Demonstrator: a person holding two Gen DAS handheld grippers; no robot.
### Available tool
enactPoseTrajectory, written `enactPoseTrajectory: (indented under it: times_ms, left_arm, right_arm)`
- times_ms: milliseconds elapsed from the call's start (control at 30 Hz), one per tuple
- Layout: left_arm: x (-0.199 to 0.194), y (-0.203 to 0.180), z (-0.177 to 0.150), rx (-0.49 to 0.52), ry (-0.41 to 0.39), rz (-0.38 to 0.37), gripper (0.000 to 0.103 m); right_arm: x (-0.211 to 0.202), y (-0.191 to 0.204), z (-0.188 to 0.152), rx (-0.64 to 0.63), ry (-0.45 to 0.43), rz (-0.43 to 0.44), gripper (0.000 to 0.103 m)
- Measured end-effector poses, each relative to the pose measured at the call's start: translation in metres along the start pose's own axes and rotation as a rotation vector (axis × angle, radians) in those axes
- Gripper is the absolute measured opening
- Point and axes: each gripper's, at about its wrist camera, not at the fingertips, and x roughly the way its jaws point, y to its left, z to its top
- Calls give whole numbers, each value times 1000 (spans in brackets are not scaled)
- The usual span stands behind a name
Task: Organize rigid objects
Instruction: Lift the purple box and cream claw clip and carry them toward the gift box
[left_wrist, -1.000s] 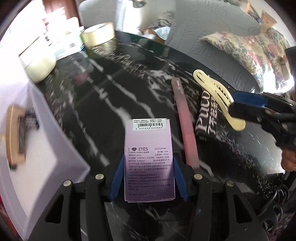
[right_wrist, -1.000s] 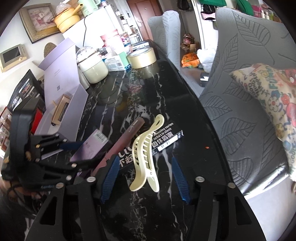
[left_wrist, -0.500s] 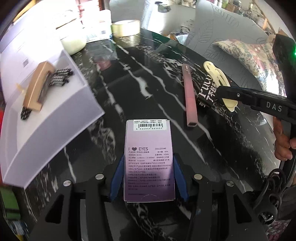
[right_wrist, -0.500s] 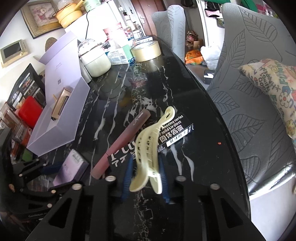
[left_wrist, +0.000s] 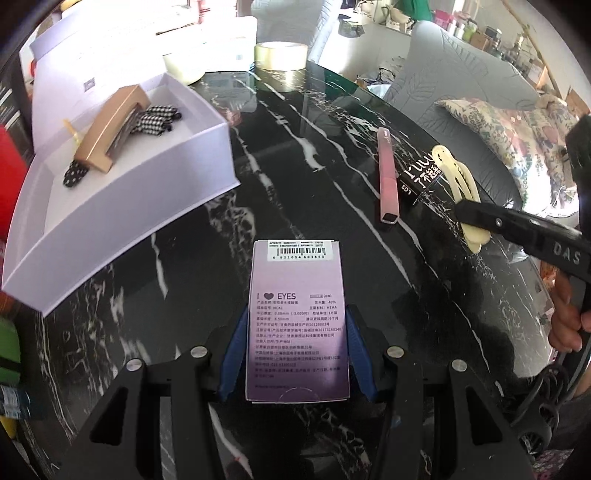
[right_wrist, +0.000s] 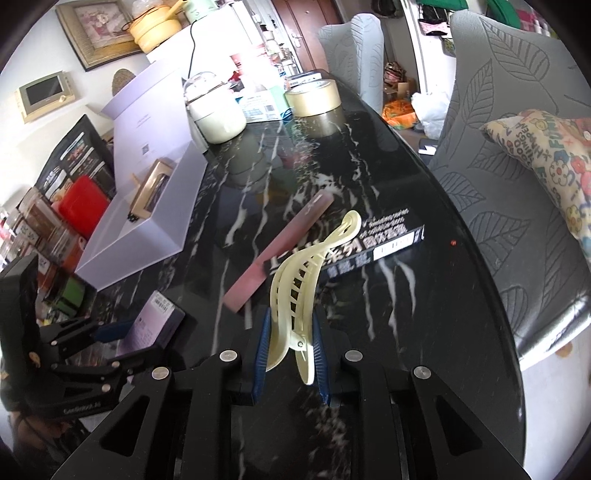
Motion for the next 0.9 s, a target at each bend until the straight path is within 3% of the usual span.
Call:
enactPoseTrajectory:
  times_ms: [433, 900]
  left_arm:
    - [-23, 19, -23, -103, -31, -28, 50]
    - [-42, 42, -51, -166, -48, 19, 50]
  right_arm:
    - [-5, 34, -26, -58, 33, 60, 22]
    - [2, 85, -42, -164, 71, 143, 22]
